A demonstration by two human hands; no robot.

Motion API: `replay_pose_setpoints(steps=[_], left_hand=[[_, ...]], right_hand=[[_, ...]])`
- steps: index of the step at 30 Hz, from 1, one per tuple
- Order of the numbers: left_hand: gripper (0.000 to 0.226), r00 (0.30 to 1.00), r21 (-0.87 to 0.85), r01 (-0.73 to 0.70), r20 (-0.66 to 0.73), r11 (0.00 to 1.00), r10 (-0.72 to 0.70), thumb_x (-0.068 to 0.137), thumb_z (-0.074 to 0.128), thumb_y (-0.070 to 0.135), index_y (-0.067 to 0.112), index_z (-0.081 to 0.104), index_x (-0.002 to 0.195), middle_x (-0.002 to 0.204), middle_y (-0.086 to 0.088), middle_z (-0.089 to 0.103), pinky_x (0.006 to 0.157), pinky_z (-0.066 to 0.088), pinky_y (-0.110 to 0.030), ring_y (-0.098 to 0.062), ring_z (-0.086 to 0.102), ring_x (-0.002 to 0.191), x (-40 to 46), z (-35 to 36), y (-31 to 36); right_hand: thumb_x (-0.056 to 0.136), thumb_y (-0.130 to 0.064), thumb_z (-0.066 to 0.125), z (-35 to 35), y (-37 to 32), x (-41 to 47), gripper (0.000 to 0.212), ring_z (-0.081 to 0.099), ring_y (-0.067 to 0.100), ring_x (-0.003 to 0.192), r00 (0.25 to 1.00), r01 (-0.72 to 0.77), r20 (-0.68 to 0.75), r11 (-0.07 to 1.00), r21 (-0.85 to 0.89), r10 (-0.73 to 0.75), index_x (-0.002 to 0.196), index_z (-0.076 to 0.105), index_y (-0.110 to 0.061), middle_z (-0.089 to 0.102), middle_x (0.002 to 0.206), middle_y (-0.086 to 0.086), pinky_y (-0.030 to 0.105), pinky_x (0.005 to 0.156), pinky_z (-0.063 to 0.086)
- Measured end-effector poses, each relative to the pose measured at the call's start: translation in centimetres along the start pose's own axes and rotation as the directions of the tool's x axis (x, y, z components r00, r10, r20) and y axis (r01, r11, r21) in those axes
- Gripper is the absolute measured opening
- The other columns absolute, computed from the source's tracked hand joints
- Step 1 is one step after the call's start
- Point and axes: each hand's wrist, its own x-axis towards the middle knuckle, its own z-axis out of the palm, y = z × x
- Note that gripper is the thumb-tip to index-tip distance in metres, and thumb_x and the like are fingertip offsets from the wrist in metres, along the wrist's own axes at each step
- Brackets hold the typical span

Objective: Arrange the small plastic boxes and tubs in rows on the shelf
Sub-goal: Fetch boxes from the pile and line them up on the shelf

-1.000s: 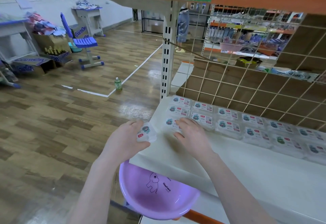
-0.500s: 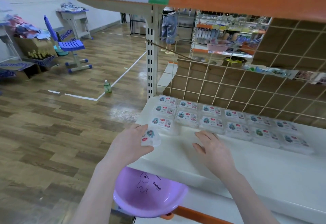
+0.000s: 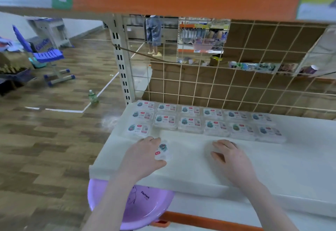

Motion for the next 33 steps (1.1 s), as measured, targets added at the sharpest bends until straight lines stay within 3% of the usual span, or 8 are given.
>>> replay_pose_setpoints(steps=[8, 13, 16, 20, 24, 27, 30, 33], left_hand=[[0.046, 0.994, -0.010, 0.108, -0.003, 0.994, -0.108, 0.080, 0.061, 0.047, 0.013, 0.049, 0.109, 0.107, -0.002, 0.052, 0.076, 0.038, -0.027, -0.021, 0.051, 0.107, 0.5, 0.9, 3.6], [0.070, 0.992, -0.025, 0.067, 0.105, 0.997, -0.064, 0.079, 0.062, 0.055, 0.012, 0.041, 0.131, 0.128, -0.003, 0.047, 0.094, 0.040, -0.031, -0.021, 0.044, 0.120, 0.7, 0.7, 3.5], [0.089, 0.973, -0.081, -0.077, 0.209, 0.994, 0.092, 0.079, 0.066, 0.052, 0.020, 0.021, 0.149, 0.155, 0.007, 0.020, 0.108, 0.017, -0.017, -0.009, 0.021, 0.139, 0.9, -1.0, 2.2], [0.091, 0.912, -0.084, -0.258, 0.309, 0.963, 0.271, 0.077, 0.075, 0.036, 0.031, 0.019, 0.149, 0.155, 0.018, 0.010, 0.092, -0.003, 0.008, 0.012, 0.008, 0.133, 1.7, -2.9, 1.2], [0.091, 0.835, -0.017, -0.337, 0.455, 0.941, 0.308, 0.078, 0.073, 0.023, 0.032, 0.016, 0.149, 0.156, 0.018, 0.006, 0.105, 0.005, -0.009, 0.007, 0.000, 0.140, 2.9, -3.5, 1.1], [0.090, 0.807, 0.011, -0.366, 0.502, 0.931, 0.311, 0.079, 0.071, 0.017, 0.032, 0.017, 0.149, 0.157, 0.018, 0.007, 0.106, 0.010, -0.012, 0.005, 0.001, 0.140, 3.6, -3.3, 0.9], [0.088, 0.817, 0.031, -0.376, 0.483, 0.926, 0.315, 0.078, 0.071, 0.021, 0.032, 0.020, 0.149, 0.156, 0.019, 0.011, 0.107, 0.012, -0.013, 0.004, 0.007, 0.140, 3.8, -2.8, 0.7], [0.087, 0.868, 0.073, -0.353, 0.397, 0.933, 0.297, 0.079, 0.071, 0.036, 0.030, 0.021, 0.149, 0.156, 0.014, 0.014, 0.108, 0.015, -0.016, -0.002, 0.013, 0.141, 3.7, -2.3, 0.6]], right_hand=[[0.089, -0.023, 0.061, 0.4, 0.6, 0.1, 0.030, 0.049, 0.025, 0.118, 1.000, 0.015, -0.011, 0.999, 0.035, -0.014, 0.116, 0.065, -0.010, 0.059, 0.124, 0.004, 0.030, 0.096, 0.036], [0.086, -0.018, 0.064, 0.5, 0.7, 0.2, 0.027, 0.052, 0.030, 0.112, 0.999, 0.030, -0.025, 0.998, 0.059, -0.029, 0.110, 0.067, -0.006, 0.062, 0.118, 0.009, 0.035, 0.094, 0.040], [0.083, -0.016, 0.067, 0.6, 0.8, 0.2, 0.025, 0.055, 0.032, 0.108, 0.999, 0.037, -0.035, 0.997, 0.067, -0.035, 0.105, 0.069, -0.005, 0.064, 0.114, 0.010, 0.036, 0.091, 0.043], [0.084, -0.017, 0.066, 0.8, 1.0, 0.3, 0.026, 0.054, 0.030, 0.108, 0.998, 0.050, -0.039, 0.996, 0.068, -0.047, 0.108, 0.068, -0.007, 0.063, 0.115, 0.009, 0.034, 0.092, 0.041], [0.086, -0.020, 0.063, 0.8, 1.2, 0.2, 0.030, 0.051, 0.026, 0.114, 0.998, 0.055, -0.026, 0.996, 0.063, -0.054, 0.115, 0.065, -0.009, 0.060, 0.121, 0.005, 0.031, 0.096, 0.038], [0.084, -0.017, 0.065, 0.8, 1.2, 0.2, 0.027, 0.053, 0.028, 0.111, 0.998, 0.047, -0.044, 0.995, 0.085, -0.043, 0.109, 0.067, -0.007, 0.062, 0.117, 0.007, 0.033, 0.092, 0.041], [0.085, -0.018, 0.063, 0.8, 1.1, 0.2, 0.028, 0.051, 0.026, 0.113, 0.998, 0.044, -0.042, 0.996, 0.077, -0.041, 0.111, 0.066, -0.008, 0.060, 0.119, 0.005, 0.032, 0.092, 0.040], [0.087, -0.021, 0.060, 0.9, 1.2, 0.3, 0.030, 0.049, 0.023, 0.116, 0.998, 0.041, -0.043, 0.996, 0.079, -0.038, 0.115, 0.065, -0.011, 0.058, 0.123, 0.002, 0.030, 0.094, 0.039]])
